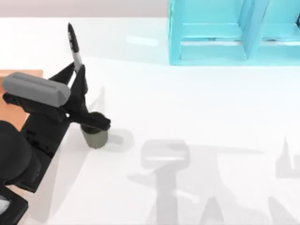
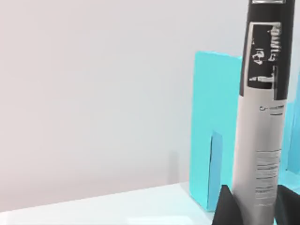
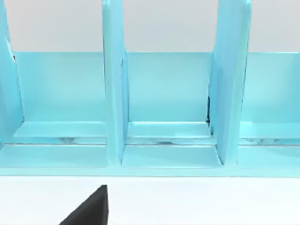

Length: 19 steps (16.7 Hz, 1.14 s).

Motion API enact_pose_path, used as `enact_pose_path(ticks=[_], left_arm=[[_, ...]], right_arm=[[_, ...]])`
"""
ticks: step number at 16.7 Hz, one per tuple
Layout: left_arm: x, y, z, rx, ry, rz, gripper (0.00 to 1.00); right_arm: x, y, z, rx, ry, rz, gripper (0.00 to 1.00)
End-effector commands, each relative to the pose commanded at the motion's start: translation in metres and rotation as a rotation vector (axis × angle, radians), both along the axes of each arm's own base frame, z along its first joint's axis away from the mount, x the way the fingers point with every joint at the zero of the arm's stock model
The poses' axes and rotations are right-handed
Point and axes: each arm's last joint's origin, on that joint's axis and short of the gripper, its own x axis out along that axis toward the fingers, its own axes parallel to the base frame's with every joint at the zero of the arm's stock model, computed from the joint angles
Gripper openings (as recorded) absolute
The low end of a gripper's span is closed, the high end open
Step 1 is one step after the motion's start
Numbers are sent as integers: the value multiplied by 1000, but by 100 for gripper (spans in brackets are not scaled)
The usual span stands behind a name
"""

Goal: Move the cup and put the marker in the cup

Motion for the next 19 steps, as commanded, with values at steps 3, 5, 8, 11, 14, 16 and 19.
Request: enact_pose_path(ticks=[3,5,8,11,14,16,19], left_arm=[[0,0,0,0,0,0,23],[0,0,0,0,0,0,38],[0,0,0,0,0,0,60],[0,0,0,0,0,0,83],[0,0,0,0,0,0,100],[0,0,0,0,0,0,100],[0,0,0,0,0,0,100]], right_arm=[[0,0,0,0,0,0,100],[0,0,0,0,0,0,100],[0,0,0,0,0,0,100],[0,0,0,0,0,0,100],[0,0,0,0,0,0,100],[0,0,0,0,0,0,100],[0,0,0,0,0,0,100]])
